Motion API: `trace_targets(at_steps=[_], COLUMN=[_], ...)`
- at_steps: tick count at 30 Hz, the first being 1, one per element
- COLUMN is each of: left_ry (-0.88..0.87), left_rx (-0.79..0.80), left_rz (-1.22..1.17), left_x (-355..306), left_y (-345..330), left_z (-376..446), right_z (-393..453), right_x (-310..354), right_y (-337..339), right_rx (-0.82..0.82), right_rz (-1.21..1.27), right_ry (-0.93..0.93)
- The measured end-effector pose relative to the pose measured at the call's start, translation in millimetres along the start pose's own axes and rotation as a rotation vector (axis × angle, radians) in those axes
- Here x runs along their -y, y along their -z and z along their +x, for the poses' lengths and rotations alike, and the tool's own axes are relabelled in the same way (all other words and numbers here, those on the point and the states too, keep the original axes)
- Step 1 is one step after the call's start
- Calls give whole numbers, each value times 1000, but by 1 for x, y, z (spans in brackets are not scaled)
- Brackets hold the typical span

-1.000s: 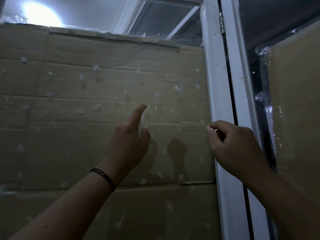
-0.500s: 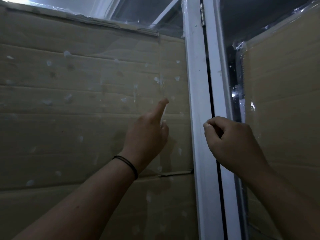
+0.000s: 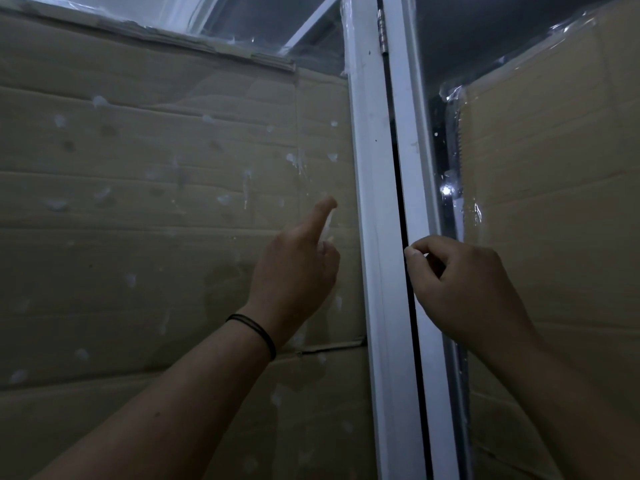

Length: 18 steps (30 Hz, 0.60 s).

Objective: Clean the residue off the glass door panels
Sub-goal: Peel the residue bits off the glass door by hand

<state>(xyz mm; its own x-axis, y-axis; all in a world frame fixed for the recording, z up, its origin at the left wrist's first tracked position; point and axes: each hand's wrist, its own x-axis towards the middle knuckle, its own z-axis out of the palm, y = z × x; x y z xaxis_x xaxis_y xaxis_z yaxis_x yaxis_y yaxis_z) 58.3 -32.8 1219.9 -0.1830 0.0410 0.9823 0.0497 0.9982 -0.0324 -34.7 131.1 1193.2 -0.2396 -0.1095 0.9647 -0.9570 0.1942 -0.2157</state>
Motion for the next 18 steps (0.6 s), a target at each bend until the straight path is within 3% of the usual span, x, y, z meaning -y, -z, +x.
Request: trace_targets(at_steps=[6, 15, 18], left_ry=[103, 416, 482], left_rx=[-8, 165, 154], left_rz=[-184, -510, -609], left_x=[-6, -10, -12], left_y=[0, 10, 16], left_z=[-16, -53, -71], right_z=[-10, -55, -74], right_x=[4, 25, 37], right_y=[-5, -44, -62], right_rx=[33, 380, 437], right_rz=[90, 242, 261], right_ry=[-40, -131, -135])
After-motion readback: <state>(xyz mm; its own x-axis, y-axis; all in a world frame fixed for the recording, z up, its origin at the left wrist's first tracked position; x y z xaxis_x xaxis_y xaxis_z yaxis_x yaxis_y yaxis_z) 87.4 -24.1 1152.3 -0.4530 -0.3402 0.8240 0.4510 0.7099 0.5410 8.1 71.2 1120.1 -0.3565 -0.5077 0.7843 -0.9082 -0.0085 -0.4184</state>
